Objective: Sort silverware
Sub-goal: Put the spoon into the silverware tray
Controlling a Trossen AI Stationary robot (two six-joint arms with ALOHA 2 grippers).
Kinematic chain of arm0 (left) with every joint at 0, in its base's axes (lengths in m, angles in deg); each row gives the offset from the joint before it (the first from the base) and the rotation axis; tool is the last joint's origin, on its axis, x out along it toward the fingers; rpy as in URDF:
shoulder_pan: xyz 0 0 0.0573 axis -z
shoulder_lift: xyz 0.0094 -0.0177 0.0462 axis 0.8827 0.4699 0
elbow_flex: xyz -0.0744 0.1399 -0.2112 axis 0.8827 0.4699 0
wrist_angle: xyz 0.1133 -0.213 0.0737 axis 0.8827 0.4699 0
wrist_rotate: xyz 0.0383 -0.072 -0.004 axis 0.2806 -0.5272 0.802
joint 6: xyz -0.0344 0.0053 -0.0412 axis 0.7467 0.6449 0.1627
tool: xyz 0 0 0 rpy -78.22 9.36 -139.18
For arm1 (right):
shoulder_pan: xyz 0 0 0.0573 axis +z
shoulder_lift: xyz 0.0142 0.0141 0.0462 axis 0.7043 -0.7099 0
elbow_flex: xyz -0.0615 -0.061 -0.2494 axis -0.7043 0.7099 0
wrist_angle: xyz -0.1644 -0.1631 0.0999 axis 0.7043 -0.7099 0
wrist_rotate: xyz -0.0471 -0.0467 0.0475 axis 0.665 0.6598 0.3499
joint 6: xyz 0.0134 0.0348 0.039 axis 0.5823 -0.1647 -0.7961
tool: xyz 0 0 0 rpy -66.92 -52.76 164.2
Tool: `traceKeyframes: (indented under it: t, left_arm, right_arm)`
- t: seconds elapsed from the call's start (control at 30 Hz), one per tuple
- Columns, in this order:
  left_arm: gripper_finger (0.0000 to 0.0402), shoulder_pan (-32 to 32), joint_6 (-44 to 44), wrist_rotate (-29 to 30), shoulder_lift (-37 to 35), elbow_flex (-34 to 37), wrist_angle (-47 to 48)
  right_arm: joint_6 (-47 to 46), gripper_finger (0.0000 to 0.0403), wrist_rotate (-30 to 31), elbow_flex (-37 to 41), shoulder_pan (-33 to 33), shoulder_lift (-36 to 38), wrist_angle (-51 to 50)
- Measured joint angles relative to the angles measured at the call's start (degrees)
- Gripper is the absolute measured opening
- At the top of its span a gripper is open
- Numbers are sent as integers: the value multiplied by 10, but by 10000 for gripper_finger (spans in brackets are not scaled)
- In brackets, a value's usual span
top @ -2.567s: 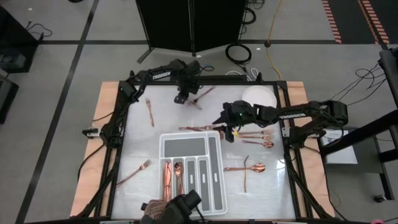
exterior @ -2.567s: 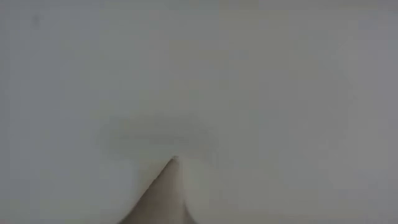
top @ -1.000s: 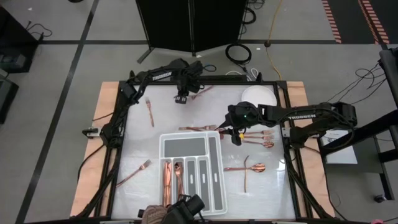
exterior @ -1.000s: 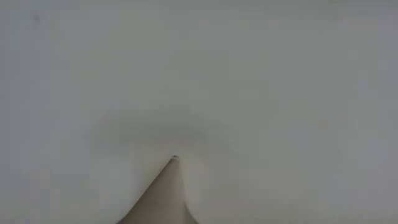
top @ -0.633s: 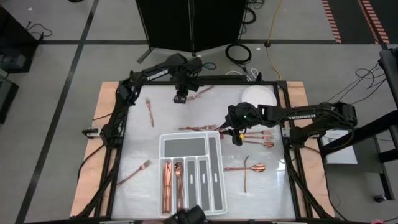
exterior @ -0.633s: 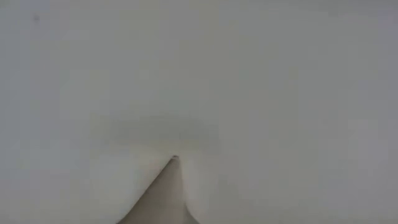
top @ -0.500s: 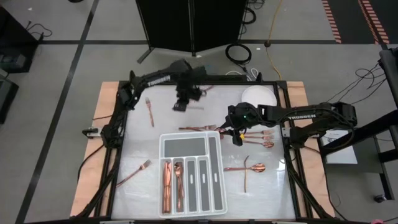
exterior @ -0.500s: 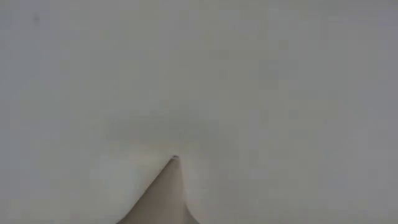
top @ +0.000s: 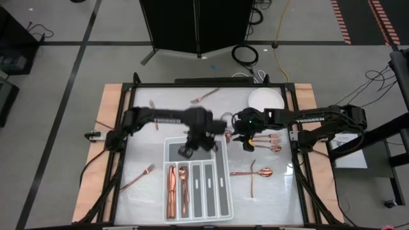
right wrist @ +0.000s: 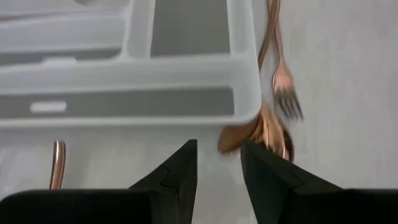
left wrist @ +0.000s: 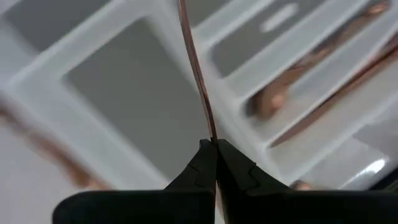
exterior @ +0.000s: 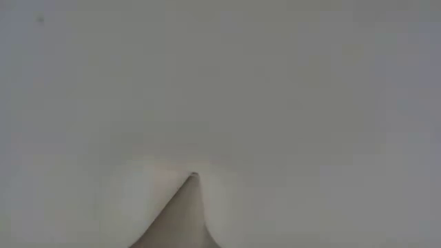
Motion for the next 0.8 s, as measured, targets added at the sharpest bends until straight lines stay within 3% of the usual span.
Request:
traceKeyframes:
  t: [0.33,0.8]
  left_arm:
    - [0,144,93,-25,1,0,-1]
    - [0,247,-19,-6,28,0,-8]
  right_arm:
    - [5,114,1,7,0,0,-33]
    - [-59,114,-2,7,0,0,29]
